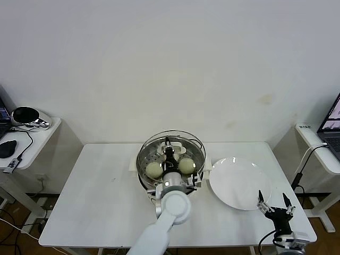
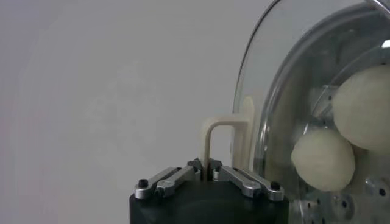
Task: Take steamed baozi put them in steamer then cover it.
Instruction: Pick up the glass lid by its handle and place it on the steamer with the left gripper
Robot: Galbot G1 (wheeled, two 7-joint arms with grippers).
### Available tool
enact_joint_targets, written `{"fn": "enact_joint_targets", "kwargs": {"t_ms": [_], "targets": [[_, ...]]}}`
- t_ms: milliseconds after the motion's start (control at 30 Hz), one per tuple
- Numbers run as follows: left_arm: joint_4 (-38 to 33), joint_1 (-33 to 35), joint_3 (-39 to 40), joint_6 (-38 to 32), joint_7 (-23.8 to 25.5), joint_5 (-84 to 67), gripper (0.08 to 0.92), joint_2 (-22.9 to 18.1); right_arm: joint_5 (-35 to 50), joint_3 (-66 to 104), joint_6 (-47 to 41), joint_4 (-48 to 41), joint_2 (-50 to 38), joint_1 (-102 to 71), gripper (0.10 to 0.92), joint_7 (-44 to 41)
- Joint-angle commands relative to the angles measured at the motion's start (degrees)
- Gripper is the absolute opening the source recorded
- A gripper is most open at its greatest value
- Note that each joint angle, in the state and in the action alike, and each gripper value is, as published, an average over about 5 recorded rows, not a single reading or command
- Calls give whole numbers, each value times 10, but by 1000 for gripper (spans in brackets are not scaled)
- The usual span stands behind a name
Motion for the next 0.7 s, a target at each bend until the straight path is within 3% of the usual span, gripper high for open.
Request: {"fn": "enact_joint_targets", "kwargs": {"t_ms": [33, 700], "targets": [[2, 18, -4, 24, 25, 32, 141, 0, -2, 10, -2, -4, 2, 6, 823, -1], [19, 23, -9, 23, 17, 24, 141, 2, 1, 18, -2, -10, -10, 9, 823, -4]]}}
